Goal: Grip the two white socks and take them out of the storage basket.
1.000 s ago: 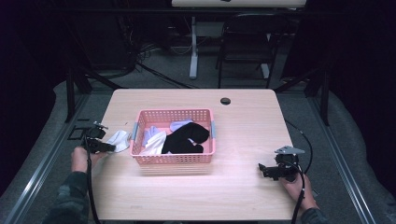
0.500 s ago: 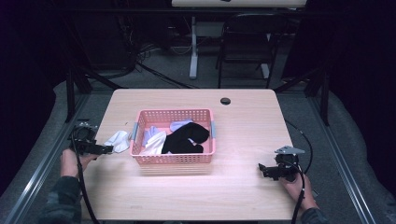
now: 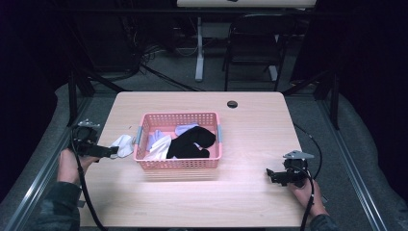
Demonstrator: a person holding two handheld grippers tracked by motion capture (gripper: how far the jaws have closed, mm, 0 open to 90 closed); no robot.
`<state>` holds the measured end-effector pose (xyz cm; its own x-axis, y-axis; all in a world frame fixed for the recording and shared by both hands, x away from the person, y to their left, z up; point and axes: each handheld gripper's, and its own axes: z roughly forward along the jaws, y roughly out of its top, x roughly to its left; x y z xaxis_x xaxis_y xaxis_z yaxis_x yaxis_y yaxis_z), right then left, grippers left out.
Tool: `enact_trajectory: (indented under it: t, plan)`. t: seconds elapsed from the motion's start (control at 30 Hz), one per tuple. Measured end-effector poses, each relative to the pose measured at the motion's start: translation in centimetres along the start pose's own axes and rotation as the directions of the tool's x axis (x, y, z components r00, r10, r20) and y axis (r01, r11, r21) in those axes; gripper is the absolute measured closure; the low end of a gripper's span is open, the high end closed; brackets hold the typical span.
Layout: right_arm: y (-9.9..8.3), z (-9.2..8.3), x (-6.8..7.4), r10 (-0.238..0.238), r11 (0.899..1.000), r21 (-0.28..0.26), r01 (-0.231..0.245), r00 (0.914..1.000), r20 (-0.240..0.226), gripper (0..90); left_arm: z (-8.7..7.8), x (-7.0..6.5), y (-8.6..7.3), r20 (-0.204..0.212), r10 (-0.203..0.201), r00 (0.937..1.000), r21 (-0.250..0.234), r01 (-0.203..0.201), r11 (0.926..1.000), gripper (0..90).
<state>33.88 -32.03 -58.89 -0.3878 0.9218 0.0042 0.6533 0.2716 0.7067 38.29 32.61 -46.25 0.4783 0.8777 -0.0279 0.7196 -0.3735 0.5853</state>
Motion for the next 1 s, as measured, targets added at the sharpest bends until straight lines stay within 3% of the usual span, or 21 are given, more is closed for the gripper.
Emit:
enact_trajectory:
  t: [0.3,0.43,0.77,0.93,1.0]
  plan:
    - [0.0,0.0,0.1,0.006,1.000,-0.006,-0.006,1.0000,0.000,0.0,0.5,-1.9,2.5,0.028,0.070,0.9972,0.001,-0.070,0.9975,0.2]
    - [0.0,0.0,0.0,0.004,1.000,-0.003,-0.004,1.0000,0.001,0.0,1.3,-3.4,4.2,0.046,0.121,0.9915,0.021,-0.122,0.9922,0.2]
    - [0.0,0.0,0.0,0.000,1.000,0.000,0.000,1.0000,0.000,0.0,3.6,-5.7,6.9,0.082,0.205,0.9753,0.085,-0.212,0.9736,1.9]
    - [0.0,0.0,0.0,0.000,1.000,0.000,0.000,1.0000,0.000,0.0,5.3,-6.7,7.9,0.106,0.231,0.9673,0.124,-0.243,0.9621,6.3]
    - [0.0,0.0,0.0,0.000,1.000,0.000,0.000,1.0000,0.000,0.0,5.9,-7.1,8.2,0.115,0.247,0.9621,0.144,-0.262,0.9542,8.4]
